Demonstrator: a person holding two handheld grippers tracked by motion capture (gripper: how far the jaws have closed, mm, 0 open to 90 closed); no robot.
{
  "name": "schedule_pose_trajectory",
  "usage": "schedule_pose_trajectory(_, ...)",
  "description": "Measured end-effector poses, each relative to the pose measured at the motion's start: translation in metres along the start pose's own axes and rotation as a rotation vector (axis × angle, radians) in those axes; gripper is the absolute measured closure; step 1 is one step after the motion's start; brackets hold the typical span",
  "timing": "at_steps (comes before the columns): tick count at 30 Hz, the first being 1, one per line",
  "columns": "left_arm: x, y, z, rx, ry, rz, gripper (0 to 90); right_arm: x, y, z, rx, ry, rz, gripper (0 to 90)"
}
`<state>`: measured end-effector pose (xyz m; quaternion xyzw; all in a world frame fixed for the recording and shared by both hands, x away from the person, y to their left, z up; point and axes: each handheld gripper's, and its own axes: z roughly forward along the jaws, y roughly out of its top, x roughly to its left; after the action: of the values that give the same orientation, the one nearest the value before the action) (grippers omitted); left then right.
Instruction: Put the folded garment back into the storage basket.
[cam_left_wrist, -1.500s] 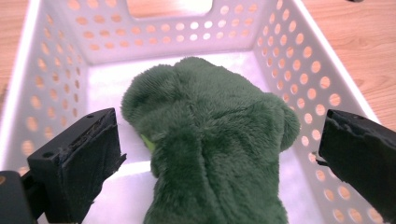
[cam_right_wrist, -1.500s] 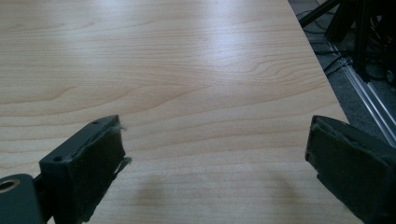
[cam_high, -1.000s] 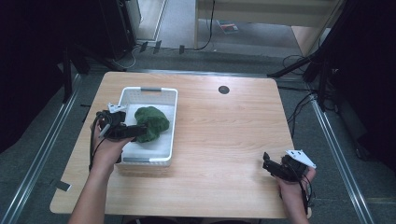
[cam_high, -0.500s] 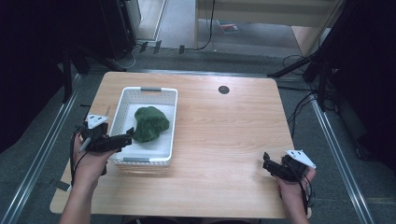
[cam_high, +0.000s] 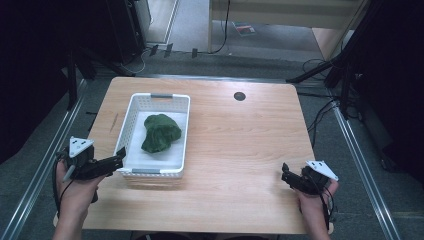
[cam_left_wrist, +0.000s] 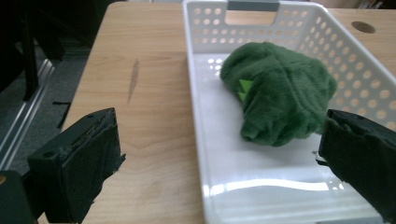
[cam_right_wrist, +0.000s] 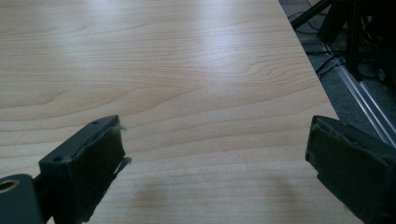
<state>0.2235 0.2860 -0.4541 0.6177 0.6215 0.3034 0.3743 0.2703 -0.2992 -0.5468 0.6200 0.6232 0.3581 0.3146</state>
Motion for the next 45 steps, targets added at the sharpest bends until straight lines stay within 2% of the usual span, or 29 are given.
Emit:
schedule_pose_trajectory(2, 0.008, -0.007, -0.005, -0.004, 0.015, -0.011, 0.0, 0.000, 0.000, 0.000, -0.001, 0.000, -0.001, 4.7)
schedule_pose_trajectory(6, 0.016, -0.016, -0.007, -0.007, 0.029, -0.022, 0.0, 0.000, 0.000, 0.000, -0.001, -0.001, -0.001, 4.7)
schedule_pose_trajectory(8, 0.024, -0.026, -0.011, -0.014, 0.045, -0.025, 0.0, 0.000, 0.000, 0.000, -0.003, -0.001, 0.000, 4.7)
schedule_pose_trajectory(14, 0.040, -0.044, -0.014, -0.022, 0.070, -0.058, 0.0, 0.000, 0.000, 0.000, -0.005, -0.004, 0.000, 4.7)
schedule_pose_trajectory(17, 0.047, -0.053, -0.013, -0.010, 0.087, -0.058, 0.0, 0.000, 0.000, 0.000, -0.005, -0.006, 0.000, 4.7)
schedule_pose_trajectory(22, 0.055, -0.068, -0.012, -0.014, 0.092, -0.084, 0.1, 0.000, 0.000, -0.001, -0.006, -0.008, 0.000, 4.7)
schedule_pose_trajectory(26, 0.060, -0.079, -0.011, -0.019, 0.089, -0.094, 0.1, 0.000, 0.000, -0.001, -0.006, -0.009, 0.000, 4.6)
schedule_pose_trajectory(30, 0.065, -0.088, -0.009, -0.029, 0.076, -0.085, 0.2, 0.001, 0.000, 0.000, -0.006, -0.010, -0.002, 4.6)
schedule_pose_trajectory(33, 0.067, -0.093, -0.007, -0.026, 0.095, -0.075, 0.7, 0.001, 0.000, 0.000, -0.008, -0.008, -0.005, 4.6)
schedule_pose_trajectory(36, 0.070, -0.097, -0.005, -0.024, 0.094, -0.067, 0.8, 0.001, 0.000, -0.001, -0.008, -0.005, -0.008, 4.6)
schedule_pose_trajectory(39, 0.073, -0.104, 0.001, -0.027, 0.076, -0.078, 2.0, 0.000, 0.000, 0.000, -0.004, -0.003, -0.009, 4.6)
schedule_pose_trajectory(41, 0.073, -0.106, 0.003, -0.026, 0.068, -0.084, 2.0, 0.001, 0.000, 0.000, -0.003, -0.003, -0.009, 4.6)
schedule_pose_trajectory(42, 0.070, -0.108, 0.004, -0.030, 0.079, -0.062, 2.0, 0.000, 0.000, 0.000, -0.003, -0.001, -0.010, 4.6)
schedule_pose_trajectory(43, 0.069, -0.108, 0.004, -0.034, 0.077, -0.057, 1.9, 0.000, 0.000, 0.000, -0.002, -0.001, -0.012, 4.6)
schedule_pose_trajectory(45, 0.067, -0.108, 0.005, -0.029, 0.069, -0.063, 2.0, 0.001, 0.000, 0.000, 0.001, -0.001, -0.013, 4.6)
